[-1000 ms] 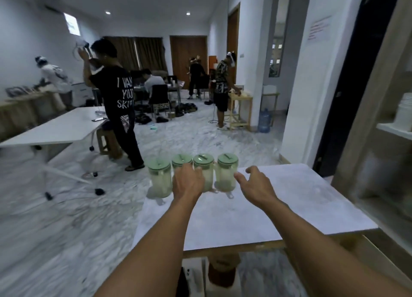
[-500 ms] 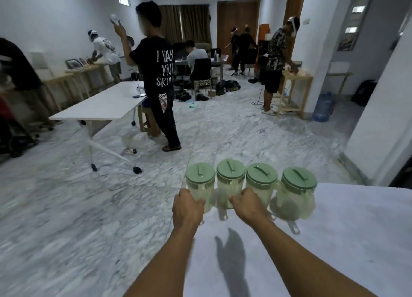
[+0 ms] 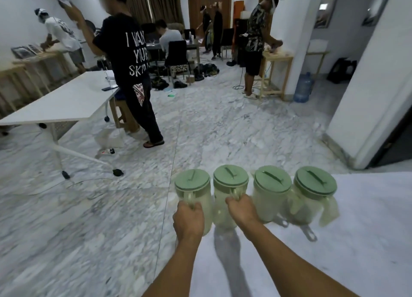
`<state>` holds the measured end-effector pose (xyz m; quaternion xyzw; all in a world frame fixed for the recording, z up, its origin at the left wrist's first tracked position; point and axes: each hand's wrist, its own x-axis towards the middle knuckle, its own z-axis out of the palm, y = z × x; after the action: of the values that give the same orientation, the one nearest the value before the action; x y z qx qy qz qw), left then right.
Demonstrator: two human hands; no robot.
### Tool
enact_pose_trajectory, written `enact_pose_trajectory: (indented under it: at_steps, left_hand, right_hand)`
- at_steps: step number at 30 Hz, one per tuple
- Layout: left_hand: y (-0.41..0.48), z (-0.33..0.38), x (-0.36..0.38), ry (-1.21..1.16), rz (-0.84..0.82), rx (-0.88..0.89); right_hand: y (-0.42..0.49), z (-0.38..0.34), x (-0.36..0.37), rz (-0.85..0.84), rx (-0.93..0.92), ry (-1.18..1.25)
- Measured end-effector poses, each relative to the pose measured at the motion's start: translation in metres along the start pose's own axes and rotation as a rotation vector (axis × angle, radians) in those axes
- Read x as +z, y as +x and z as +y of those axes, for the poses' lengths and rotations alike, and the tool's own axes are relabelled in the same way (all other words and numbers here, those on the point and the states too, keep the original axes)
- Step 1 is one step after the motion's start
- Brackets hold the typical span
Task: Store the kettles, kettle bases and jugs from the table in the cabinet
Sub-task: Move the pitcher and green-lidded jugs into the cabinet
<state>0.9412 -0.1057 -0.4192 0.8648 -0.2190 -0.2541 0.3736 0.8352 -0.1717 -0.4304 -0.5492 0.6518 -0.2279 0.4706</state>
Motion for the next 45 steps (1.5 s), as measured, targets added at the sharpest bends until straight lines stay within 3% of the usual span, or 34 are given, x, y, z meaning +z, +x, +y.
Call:
enact_pose_trajectory:
  at_steps: [4, 10, 15, 20, 27, 34, 45]
  left_hand:
    - [0.007, 0.006, -0.048, -0.074, -0.061, 0.117]
    - [-0.022, 0.037, -0.120, -0.139, -0.282, 0.417]
    - [-0.101, 0.095, -0.130, -0.284, -0.483, 0.634]
    - [-0.208, 0.140, -0.126, -0.416, -0.748, 0.719]
    - [-0.368, 0.166, -0.089, -0.540, -1.035, 0.785]
    - [-0.561, 0.159, -0.019, -0.583, -1.365, 0.807]
    - [-0.822, 0.171, 0.084, -0.531, -1.509, 0.876]
  right_hand:
    - [-0.048, -0.027, 0.006, 0.088, -0.037, 0.100]
    - [-0.161, -0.067, -0.015, 0.370, -0.054, 0.255]
    - [-0.240, -0.074, -0.079, 0.621, -0.081, 0.359]
    - [-0.318, -0.053, -0.165, 0.882, -0.123, 0.476]
    - [-0.431, 0.006, -0.285, 1.232, -0.205, 0.729]
    - [-0.542, 0.098, -0.409, 1.535, -0.238, 0.709]
    - [-0.635, 0.241, -0.613, 1.726, -0.153, 0.647]
